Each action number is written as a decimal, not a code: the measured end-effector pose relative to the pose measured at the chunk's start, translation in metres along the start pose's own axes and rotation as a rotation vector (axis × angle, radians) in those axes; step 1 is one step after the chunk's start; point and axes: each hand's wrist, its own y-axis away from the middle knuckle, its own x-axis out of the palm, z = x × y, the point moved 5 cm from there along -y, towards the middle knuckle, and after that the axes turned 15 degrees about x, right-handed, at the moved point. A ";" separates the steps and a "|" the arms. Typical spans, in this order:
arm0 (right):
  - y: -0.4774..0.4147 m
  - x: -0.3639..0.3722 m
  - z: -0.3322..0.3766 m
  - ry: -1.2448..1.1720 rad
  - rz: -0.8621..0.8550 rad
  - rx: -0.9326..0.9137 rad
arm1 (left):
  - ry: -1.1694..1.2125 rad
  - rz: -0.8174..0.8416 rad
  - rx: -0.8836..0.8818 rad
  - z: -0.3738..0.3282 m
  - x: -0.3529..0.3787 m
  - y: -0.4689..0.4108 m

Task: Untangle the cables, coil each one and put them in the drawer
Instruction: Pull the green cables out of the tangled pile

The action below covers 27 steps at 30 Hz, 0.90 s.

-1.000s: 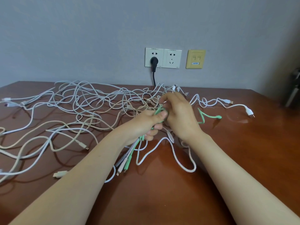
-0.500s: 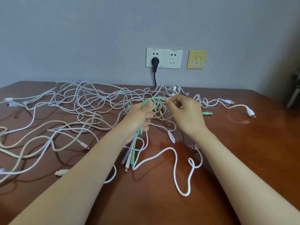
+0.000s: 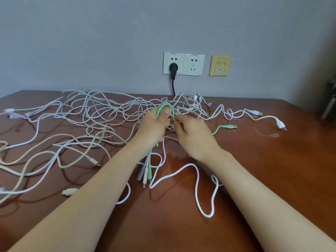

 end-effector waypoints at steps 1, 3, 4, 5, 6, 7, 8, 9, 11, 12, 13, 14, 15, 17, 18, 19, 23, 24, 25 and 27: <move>0.000 0.001 0.000 0.016 0.006 -0.009 | -0.092 0.027 0.058 -0.002 0.000 0.000; 0.001 0.003 -0.002 0.065 0.026 -0.019 | -0.329 0.101 0.179 -0.007 0.001 0.001; 0.001 0.005 -0.004 0.095 0.035 -0.023 | -0.453 0.132 0.214 -0.009 0.002 0.002; 0.002 0.005 -0.004 0.121 0.042 -0.029 | -0.547 0.153 0.233 -0.009 0.003 0.003; 0.002 0.005 -0.004 0.136 0.046 -0.039 | -0.605 0.164 0.241 -0.010 0.004 0.004; 0.002 0.004 -0.004 0.145 0.049 -0.051 | -0.641 0.168 0.241 -0.010 0.004 0.003; 0.003 0.003 -0.002 0.155 0.053 -0.066 | -0.663 0.164 0.240 -0.010 0.003 0.003; 0.003 0.003 -0.001 0.173 0.056 -0.082 | -0.679 0.157 0.240 -0.010 0.002 0.002; 0.004 0.002 0.002 0.210 0.061 -0.111 | -0.721 0.155 0.242 -0.009 0.001 0.001; 0.005 0.001 0.003 0.216 0.059 -0.119 | -0.740 0.161 0.240 -0.009 0.001 0.002; 0.005 0.000 0.004 0.215 0.055 -0.122 | -0.751 0.158 0.236 -0.010 0.001 0.002; 0.005 -0.001 0.004 0.208 0.049 -0.120 | -0.750 0.145 0.227 -0.009 0.000 0.002; 0.005 -0.003 0.004 0.195 0.041 -0.115 | -0.736 0.125 0.214 -0.008 -0.002 0.002; 0.005 -0.006 0.004 0.173 0.026 -0.101 | -0.676 0.083 0.160 -0.003 -0.008 -0.001; 0.005 -0.008 0.004 0.172 0.018 -0.096 | -0.609 0.061 0.119 0.000 -0.011 -0.002; 0.005 -0.009 0.003 0.175 0.008 -0.093 | -0.504 0.038 0.066 0.003 -0.012 -0.002; 0.003 -0.009 0.001 0.146 0.003 -0.095 | 0.070 -0.093 -0.157 0.008 -0.013 0.001; 0.002 -0.009 0.000 0.128 0.010 -0.091 | 0.160 -0.127 -0.183 0.008 -0.014 0.001; 0.002 -0.009 -0.001 0.114 0.018 -0.089 | 0.230 -0.161 -0.198 0.008 -0.016 0.001; 0.001 -0.008 -0.002 0.105 0.024 -0.105 | 0.345 -0.216 -0.220 0.008 -0.020 0.000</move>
